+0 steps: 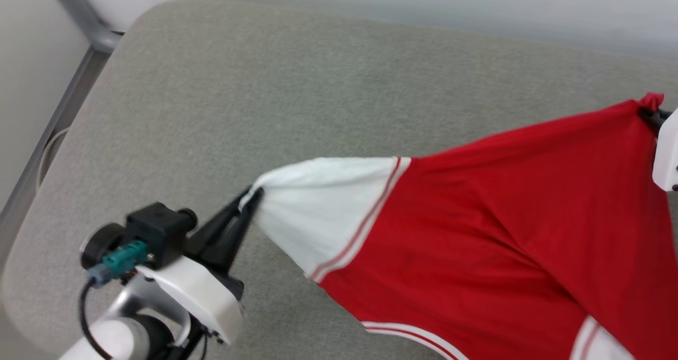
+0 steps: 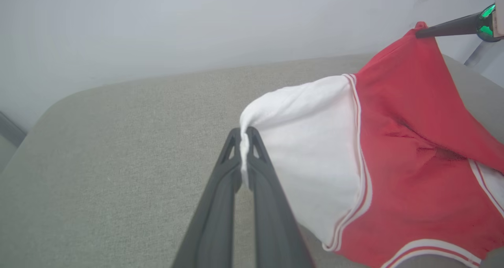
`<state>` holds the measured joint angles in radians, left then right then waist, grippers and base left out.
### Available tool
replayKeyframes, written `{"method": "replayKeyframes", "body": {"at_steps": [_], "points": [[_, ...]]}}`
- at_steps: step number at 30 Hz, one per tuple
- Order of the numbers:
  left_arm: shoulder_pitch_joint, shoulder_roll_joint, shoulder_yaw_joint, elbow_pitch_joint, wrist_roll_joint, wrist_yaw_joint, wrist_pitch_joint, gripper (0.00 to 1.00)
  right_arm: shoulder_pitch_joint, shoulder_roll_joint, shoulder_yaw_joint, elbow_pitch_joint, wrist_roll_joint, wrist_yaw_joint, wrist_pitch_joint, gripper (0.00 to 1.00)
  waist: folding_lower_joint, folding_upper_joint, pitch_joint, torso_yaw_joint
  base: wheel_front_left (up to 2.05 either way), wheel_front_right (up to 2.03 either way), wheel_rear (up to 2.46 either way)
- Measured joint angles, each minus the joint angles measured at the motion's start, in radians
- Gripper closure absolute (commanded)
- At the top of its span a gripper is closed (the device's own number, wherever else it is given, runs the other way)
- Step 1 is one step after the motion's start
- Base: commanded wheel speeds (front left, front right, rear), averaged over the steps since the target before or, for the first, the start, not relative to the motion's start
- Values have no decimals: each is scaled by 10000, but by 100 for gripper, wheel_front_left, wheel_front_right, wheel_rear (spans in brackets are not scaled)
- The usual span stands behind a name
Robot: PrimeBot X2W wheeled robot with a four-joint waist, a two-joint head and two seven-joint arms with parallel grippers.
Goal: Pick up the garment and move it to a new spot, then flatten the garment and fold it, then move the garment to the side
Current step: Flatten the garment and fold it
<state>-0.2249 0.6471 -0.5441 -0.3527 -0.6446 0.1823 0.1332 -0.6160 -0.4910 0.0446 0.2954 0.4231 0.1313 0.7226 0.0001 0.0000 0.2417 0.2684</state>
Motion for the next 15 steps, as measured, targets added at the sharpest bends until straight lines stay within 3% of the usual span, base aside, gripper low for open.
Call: {"method": "replayKeyframes", "body": {"at_steps": [15], "points": [[-1327,314,1875,-685,456,941,-1014,100,-193,-468,-13,-1743,504,2,-1523,100,-1,0,-1077,-1856,0,0,0]]}}
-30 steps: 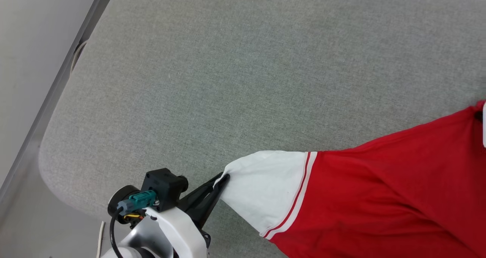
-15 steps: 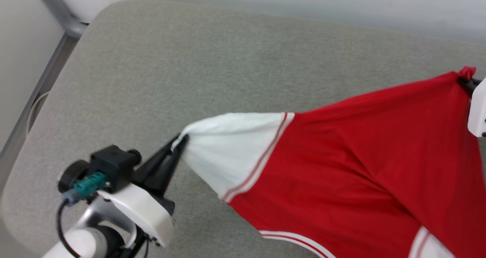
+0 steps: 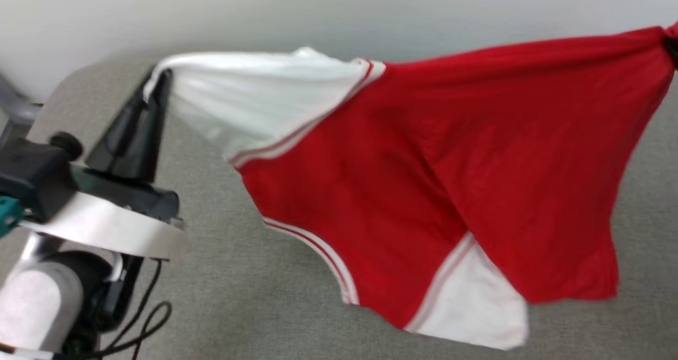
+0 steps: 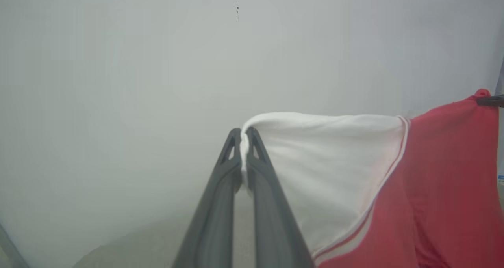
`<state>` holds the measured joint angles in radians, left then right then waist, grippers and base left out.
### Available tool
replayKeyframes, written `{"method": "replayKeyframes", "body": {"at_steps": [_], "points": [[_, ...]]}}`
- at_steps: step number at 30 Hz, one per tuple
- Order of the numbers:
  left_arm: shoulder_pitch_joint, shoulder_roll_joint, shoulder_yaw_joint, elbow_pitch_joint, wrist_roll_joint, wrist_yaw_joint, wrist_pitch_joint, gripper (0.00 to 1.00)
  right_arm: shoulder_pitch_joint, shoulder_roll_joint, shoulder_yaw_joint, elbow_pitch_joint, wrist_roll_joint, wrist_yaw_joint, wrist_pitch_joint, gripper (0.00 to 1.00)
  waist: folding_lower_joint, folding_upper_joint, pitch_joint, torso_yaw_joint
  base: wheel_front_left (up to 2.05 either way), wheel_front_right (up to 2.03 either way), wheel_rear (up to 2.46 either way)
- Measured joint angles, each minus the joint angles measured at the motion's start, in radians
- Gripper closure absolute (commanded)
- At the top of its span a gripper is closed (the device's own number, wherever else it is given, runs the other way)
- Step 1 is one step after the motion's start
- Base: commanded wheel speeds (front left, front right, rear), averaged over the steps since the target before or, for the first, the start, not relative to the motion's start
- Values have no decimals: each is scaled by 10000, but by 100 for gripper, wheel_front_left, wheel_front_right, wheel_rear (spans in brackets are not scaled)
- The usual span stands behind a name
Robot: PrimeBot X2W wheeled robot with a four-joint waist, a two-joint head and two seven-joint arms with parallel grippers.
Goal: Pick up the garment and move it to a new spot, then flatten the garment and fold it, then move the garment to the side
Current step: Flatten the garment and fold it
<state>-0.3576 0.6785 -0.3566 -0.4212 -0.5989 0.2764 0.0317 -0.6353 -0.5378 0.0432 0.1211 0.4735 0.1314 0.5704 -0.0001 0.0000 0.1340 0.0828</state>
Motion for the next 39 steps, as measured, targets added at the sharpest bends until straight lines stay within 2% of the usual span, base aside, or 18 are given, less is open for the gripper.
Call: {"method": "replayKeyframes", "body": {"at_steps": [3,7,16,23,28,32,39], "points": [[-315,-67,370,-2,73,226,-286,100,12,8,-107,-497,27,2,-117,100,1,0,-116,-289,0,0,0],[-751,-380,803,-84,-115,272,-857,100,34,148,-343,-1189,19,0,-270,100,0,0,-216,-623,0,0,0],[-1572,-328,1624,-10,58,422,-1649,100,20,589,-821,-2199,-211,2,-525,100,0,0,-219,-1177,0,0,0],[-2918,153,2094,-58,240,299,-1628,100,-500,980,-1229,-2786,-462,4,-746,100,0,0,331,-1344,0,0,0],[-4391,846,2197,403,290,-278,-1202,100,-1217,1070,-1440,-3001,-755,4,-782,100,1,0,1057,-1404,0,0,0],[-5783,1329,2046,1066,347,-928,-851,100,-2083,1156,-1676,-2886,-1051,6,-849,100,1,0,1834,-1420,0,0,0],[-8804,1538,1208,2995,880,-2194,-648,100,-4142,924,-1561,-1950,-1831,10,-1290,100,2,-1,3424,-1355,0,0,0]]}}
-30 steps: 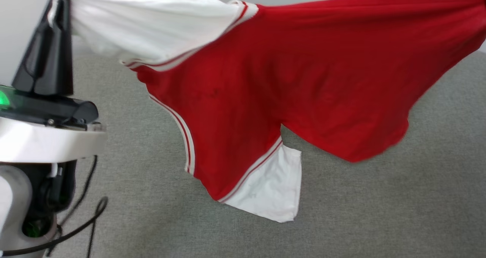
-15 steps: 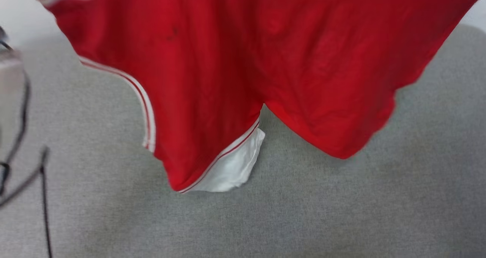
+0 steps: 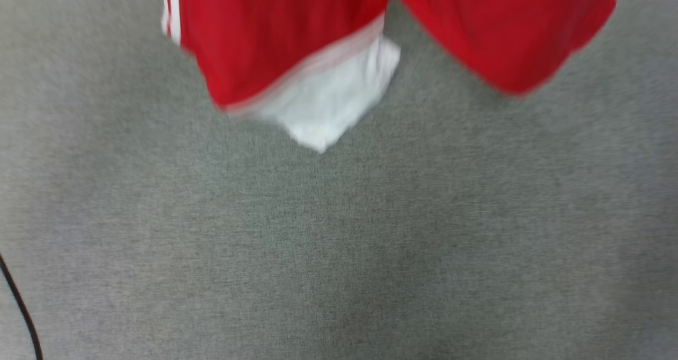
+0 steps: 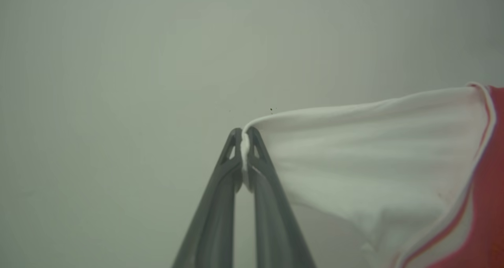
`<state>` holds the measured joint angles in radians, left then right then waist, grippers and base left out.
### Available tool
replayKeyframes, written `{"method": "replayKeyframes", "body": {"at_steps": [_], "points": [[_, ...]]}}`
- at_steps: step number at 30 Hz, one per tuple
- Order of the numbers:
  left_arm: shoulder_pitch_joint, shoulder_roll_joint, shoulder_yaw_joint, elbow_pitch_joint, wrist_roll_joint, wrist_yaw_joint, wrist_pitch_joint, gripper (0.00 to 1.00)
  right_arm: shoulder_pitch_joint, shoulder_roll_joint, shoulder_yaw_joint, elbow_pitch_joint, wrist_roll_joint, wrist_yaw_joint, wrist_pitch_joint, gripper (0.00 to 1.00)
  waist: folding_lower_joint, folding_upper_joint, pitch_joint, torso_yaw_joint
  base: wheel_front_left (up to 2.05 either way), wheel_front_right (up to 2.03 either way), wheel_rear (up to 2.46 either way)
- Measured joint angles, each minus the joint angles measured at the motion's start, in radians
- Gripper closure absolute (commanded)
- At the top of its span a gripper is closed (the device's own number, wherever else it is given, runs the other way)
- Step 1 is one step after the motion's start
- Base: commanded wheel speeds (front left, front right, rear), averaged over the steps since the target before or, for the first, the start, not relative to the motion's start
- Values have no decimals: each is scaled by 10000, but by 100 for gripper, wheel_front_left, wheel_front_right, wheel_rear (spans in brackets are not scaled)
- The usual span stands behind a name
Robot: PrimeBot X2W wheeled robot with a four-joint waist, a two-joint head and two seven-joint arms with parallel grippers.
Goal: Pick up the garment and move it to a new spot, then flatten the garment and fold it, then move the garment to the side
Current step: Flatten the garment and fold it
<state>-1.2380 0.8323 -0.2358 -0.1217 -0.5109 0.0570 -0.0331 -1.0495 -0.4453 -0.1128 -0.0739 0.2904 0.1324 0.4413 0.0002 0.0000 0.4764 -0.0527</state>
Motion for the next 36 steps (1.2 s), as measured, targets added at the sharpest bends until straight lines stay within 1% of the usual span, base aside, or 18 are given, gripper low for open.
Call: {"method": "replayKeyframes", "body": {"at_steps": [3,8,13,14,16,18,21,25,30,36], "points": [[-1355,-240,-437,1174,349,-506,-81,100,-1034,-10,148,786,-347,2,-291,100,1,0,628,61,0,0,0],[-3789,-637,-907,3250,1053,-1018,-433,100,-3162,33,445,2387,-1116,13,-903,100,2,0,1543,169,0,0,0],[-6061,-1204,-1233,5570,1605,-1338,-1264,100,-5072,399,418,4107,-2036,56,-1753,100,2,0,2278,269,0,0,0],[-6944,-1590,-1394,6740,1770,-1427,-1772,100,-5857,579,364,5030,-2552,58,-2251,100,1,0,2589,373,0,0,0],[-7200,-1889,-1400,7356,1795,-1450,-2023,100,-6194,681,314,5590,-2867,58,-2608,100,1,0,2727,494,0,0,0],[-7227,-1952,-1626,7825,2065,-1480,-2184,100,-6390,802,198,6040,-3110,58,-3043,100,1,0,2830,631,0,0,0],[-6843,-2278,-1402,8293,1797,-1515,-2270,100,-6384,1032,245,6706,-3471,56,-3578,100,1,0,2911,810,0,0,0],[-5368,-2671,-961,7785,1701,-1511,-2274,100,-5987,1141,240,7448,-3605,38,-4163,100,0,0,2860,989,0,0,0],[-2758,-3340,-485,6671,1726,-1499,-2286,100,-4830,1361,199,8263,-3591,-4,-4930,100,0,0,2457,1117,0,0,0],[472,-4132,-224,5693,1910,-1546,-2297,100,-3099,1812,428,8836,-3227,-8,-5712,100,-2,0,1576,1181,0,0,0]]}}
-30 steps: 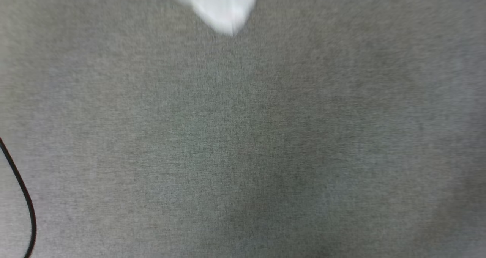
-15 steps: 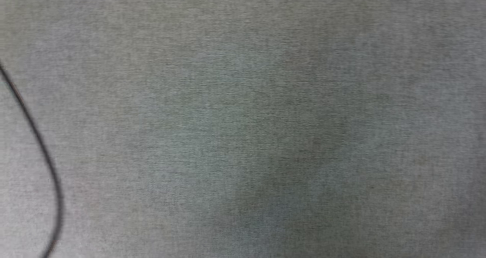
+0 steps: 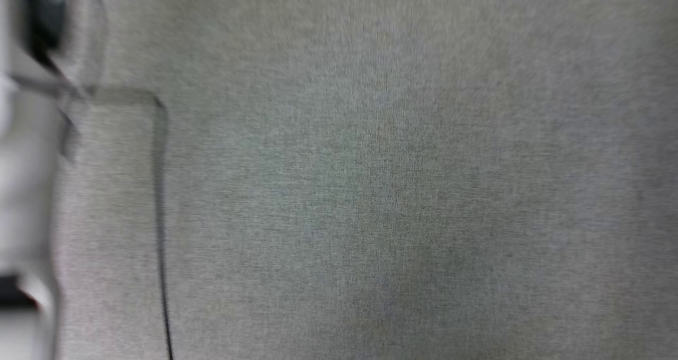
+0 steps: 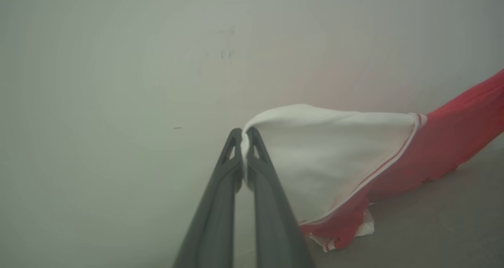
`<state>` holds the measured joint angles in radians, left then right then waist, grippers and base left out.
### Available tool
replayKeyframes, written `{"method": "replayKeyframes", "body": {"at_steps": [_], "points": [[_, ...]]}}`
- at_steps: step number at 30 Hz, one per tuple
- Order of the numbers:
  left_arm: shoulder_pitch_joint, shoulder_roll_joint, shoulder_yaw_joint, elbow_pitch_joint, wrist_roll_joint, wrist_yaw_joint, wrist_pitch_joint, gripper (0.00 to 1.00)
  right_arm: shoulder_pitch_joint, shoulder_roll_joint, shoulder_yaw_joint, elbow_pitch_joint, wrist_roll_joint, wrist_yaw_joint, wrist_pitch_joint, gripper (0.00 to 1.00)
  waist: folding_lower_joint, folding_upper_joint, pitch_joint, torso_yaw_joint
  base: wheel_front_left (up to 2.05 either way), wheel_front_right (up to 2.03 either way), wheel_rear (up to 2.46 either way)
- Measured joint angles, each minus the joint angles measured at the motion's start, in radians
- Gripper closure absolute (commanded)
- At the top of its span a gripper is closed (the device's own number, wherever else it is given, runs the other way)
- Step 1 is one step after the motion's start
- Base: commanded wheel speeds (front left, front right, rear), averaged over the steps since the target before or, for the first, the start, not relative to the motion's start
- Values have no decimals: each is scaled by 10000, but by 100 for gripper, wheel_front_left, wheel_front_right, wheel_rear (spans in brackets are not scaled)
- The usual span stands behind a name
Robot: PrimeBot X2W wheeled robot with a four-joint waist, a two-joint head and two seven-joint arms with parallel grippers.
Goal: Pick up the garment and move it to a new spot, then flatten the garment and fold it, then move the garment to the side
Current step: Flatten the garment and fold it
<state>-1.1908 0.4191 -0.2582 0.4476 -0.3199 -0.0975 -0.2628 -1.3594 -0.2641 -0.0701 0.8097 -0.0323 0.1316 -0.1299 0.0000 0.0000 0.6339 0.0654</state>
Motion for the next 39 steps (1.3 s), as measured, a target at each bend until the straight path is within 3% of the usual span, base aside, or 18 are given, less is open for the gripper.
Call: {"method": "replayKeyframes", "body": {"at_steps": [5,11,22,29,39], "points": [[2985,-828,-155,-696,209,21,0,100,1926,226,159,487,690,0,-399,100,-1,0,-1096,37,0,0,0],[5334,-1164,-301,-857,268,36,0,100,3846,272,464,872,1747,-2,-454,100,-3,0,-2286,34,0,0,0],[8457,-965,-713,-719,265,44,12,100,6815,487,771,755,4054,-6,470,100,-4,1,-4203,-140,0,0,0],[9948,-715,-930,-1066,119,109,368,100,8514,435,1377,-370,4945,-6,1187,100,-3,1,-5100,-256,0,0,0],[11889,-247,-1336,-2150,-69,100,961,100,10891,21,1402,-2188,5659,-6,2150,100,-2,1,-6024,-222,0,0,0]]}}
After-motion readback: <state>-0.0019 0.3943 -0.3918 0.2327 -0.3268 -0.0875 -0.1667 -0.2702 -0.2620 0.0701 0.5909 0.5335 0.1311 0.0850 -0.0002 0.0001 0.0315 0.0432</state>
